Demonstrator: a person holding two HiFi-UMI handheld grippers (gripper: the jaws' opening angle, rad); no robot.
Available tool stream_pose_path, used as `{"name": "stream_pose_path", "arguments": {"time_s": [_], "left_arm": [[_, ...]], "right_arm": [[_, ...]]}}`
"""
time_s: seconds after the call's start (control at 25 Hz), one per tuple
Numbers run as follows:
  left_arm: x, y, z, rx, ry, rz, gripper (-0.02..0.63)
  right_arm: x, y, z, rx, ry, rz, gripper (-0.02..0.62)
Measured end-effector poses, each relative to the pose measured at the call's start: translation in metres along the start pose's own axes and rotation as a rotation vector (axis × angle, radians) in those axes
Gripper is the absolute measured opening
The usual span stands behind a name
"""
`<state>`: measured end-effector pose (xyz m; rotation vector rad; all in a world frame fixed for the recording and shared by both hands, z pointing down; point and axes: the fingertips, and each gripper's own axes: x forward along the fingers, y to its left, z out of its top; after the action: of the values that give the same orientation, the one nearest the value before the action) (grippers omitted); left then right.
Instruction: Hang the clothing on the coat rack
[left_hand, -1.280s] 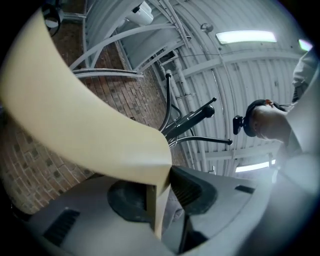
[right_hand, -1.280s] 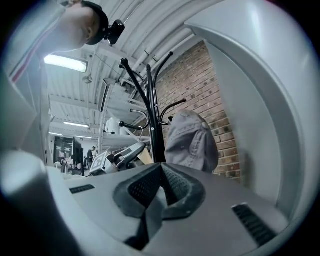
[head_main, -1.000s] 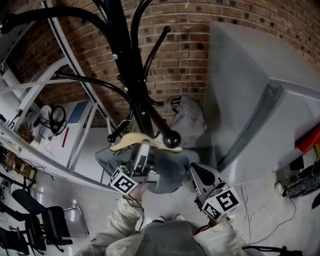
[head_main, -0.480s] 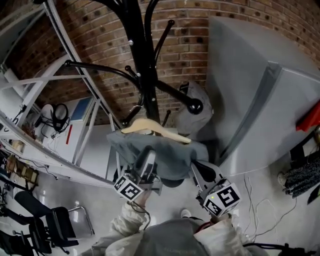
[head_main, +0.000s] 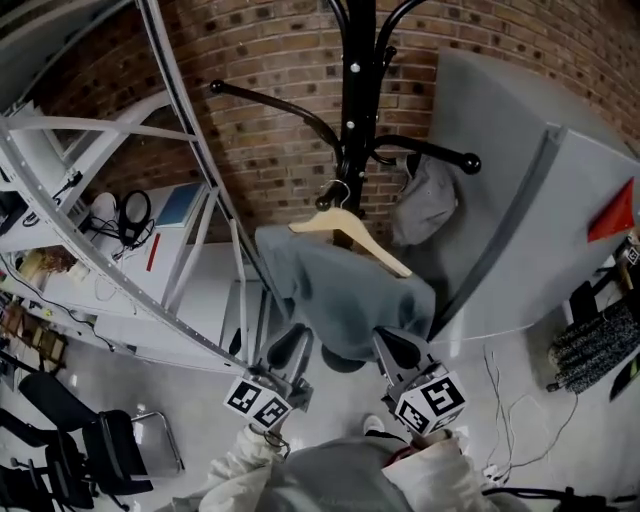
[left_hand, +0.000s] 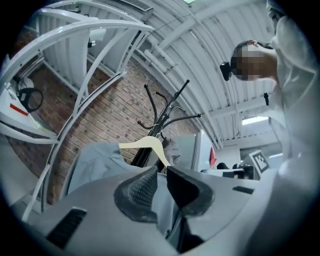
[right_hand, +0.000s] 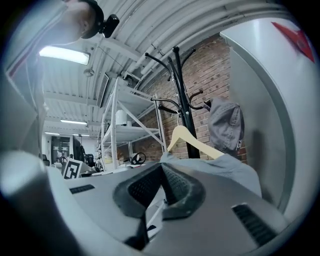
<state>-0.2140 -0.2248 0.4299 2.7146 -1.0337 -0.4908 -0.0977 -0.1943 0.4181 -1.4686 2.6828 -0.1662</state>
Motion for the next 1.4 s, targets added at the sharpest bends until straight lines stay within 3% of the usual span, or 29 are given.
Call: {"name": "stream_pose_path", "arguments": {"time_s": [0.28,0.6,0.88,1.12,1.4], "left_arm": [[-0.047,-0.004,0.003,0.102,0.056,0.010,0.011],[-0.102,-0.015,0.002,0.149,0.085,0.002,0.009],[-0.141,-0.034,0.019,0.240,0.069,-0.009,0.009],[-0.166,-0.052,0.011,0.225,0.116,-0.025,0.009],[-0.158,-0.084,0.010,0.226,0.126,-0.047,0.009]], "right_arm": [[-0.010,0.052,-0.013,-0.016,0.012,-0.052,0.021],[-0.031,0.096,-0.043,-0.041,0.055,-0.149,0.021],[-0.054,0.131,-0.050,-0.064,0.083,-0.188,0.021],[-0.076,0.157,-0.064,-0.060,0.122,-0.207,0.021],[-0.093,0.156,-0.045,-0.068,0.101,-0.195,0.021]]}}
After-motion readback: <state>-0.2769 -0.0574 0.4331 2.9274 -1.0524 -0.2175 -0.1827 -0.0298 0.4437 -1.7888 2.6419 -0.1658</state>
